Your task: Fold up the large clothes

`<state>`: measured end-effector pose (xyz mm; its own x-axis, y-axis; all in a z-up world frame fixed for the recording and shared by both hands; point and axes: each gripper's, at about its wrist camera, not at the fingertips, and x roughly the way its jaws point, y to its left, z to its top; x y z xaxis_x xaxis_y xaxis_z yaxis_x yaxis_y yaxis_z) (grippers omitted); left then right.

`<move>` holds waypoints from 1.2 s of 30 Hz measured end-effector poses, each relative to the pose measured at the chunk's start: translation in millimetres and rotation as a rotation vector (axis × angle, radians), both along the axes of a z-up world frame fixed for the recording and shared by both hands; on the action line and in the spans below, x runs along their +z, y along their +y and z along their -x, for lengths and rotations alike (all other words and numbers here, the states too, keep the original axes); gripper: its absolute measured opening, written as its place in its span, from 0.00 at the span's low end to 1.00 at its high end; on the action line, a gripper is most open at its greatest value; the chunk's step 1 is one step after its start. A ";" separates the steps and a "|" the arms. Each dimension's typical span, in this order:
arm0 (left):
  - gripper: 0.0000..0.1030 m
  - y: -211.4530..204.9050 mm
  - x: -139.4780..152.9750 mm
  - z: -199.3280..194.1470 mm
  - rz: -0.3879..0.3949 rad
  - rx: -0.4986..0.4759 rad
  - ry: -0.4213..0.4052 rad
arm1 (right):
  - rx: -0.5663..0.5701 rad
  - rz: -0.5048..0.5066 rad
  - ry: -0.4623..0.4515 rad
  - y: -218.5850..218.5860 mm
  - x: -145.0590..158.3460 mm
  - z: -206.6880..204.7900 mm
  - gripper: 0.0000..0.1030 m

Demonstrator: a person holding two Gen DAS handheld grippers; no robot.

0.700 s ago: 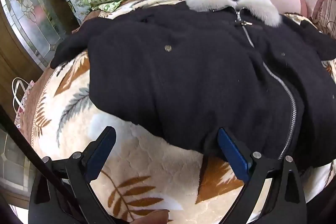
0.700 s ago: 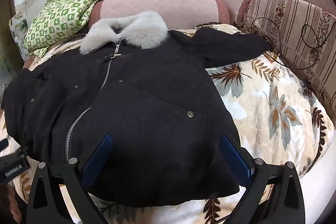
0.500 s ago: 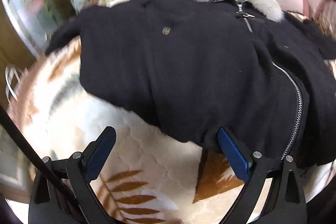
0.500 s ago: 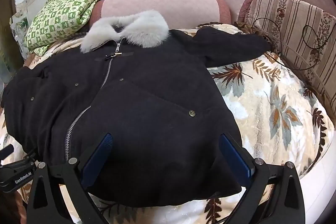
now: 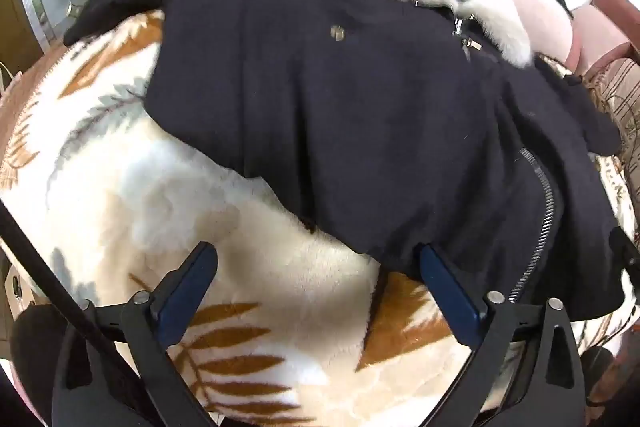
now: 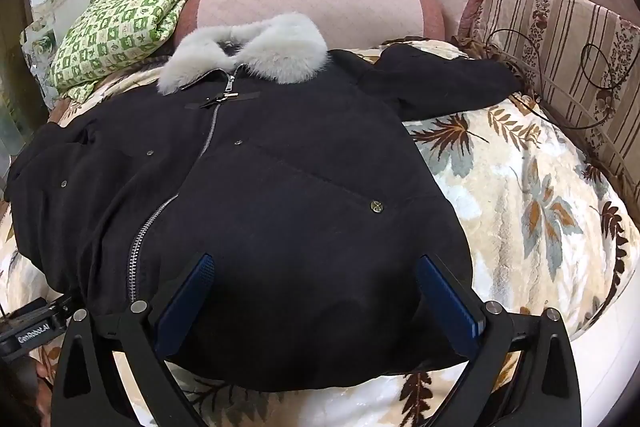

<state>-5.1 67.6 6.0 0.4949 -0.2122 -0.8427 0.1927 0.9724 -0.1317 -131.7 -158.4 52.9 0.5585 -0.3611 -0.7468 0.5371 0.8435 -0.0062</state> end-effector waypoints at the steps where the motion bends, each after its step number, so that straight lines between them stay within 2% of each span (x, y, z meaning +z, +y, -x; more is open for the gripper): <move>1: 0.97 -0.7 5.8 5.1 -0.004 0.001 -0.027 | -0.001 0.005 -0.004 0.0 1.3 0.6 0.99; 2: 0.97 2.6 7.0 17.1 -0.013 0.005 -0.068 | -0.003 0.009 -0.011 -0.4 3.4 1.3 0.99; 4: 0.97 -0.5 28.5 34.7 -0.009 0.012 -0.132 | -0.007 0.013 -0.022 -1.1 7.1 2.4 0.99; 9: 0.97 -10.3 73.8 71.0 -0.070 -0.039 -0.240 | -0.010 0.008 -0.063 0.5 20.1 9.2 0.99; 10: 0.97 -11.6 81.2 78.5 -0.083 -0.053 -0.255 | -0.011 0.014 -0.067 1.4 22.9 10.8 0.99; 14: 0.97 -27.8 109.7 64.9 -0.105 -0.139 -0.233 | -0.025 0.048 -0.088 3.1 35.0 20.7 0.99; 22: 0.97 -53.8 118.3 74.5 -0.138 -0.138 -0.264 | -0.040 0.067 -0.121 0.9 50.7 36.0 0.99; 36: 0.97 -57.0 112.0 74.2 -0.106 -0.171 -0.244 | -0.036 0.083 -0.112 4.9 53.1 38.1 0.99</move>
